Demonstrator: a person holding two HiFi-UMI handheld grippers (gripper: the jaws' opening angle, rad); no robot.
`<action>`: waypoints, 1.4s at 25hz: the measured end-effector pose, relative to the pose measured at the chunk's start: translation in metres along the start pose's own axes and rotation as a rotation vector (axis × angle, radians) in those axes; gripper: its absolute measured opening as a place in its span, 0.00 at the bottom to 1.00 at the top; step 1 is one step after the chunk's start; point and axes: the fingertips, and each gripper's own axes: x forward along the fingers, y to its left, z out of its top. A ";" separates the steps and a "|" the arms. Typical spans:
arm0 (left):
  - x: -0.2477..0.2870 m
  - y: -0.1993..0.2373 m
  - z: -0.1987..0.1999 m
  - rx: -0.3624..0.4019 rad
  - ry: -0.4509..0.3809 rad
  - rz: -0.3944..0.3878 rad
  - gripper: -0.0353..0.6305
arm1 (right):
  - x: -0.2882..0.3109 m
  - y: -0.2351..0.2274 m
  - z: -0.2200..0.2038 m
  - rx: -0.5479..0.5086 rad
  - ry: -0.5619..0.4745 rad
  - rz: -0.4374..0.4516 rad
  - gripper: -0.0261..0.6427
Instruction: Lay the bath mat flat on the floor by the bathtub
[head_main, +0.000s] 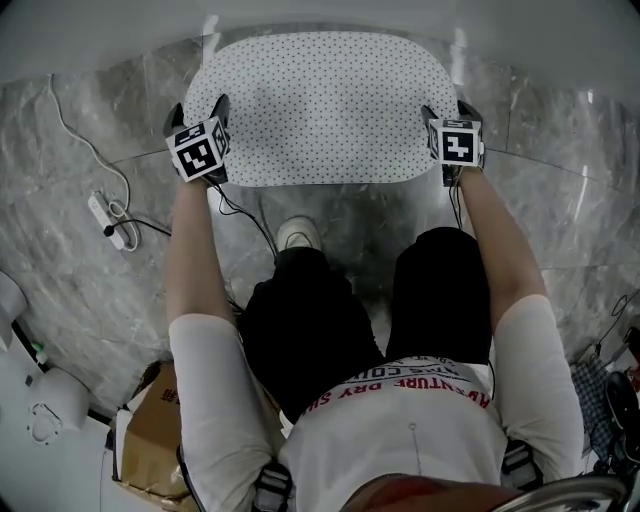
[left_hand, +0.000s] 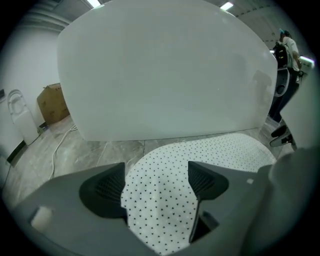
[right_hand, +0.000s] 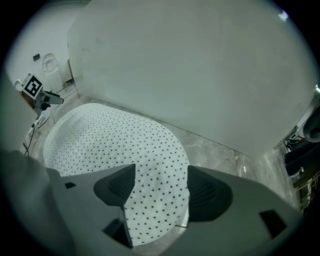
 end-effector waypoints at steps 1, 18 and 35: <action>-0.003 -0.004 0.002 -0.001 0.008 -0.012 0.65 | -0.002 0.001 0.002 0.008 -0.007 0.007 0.49; -0.216 -0.103 0.121 -0.024 0.014 -0.162 0.07 | -0.238 0.049 0.126 -0.013 -0.236 0.230 0.05; -0.557 -0.087 0.433 -0.062 -0.361 -0.308 0.07 | -0.621 0.047 0.369 0.062 -0.594 0.232 0.05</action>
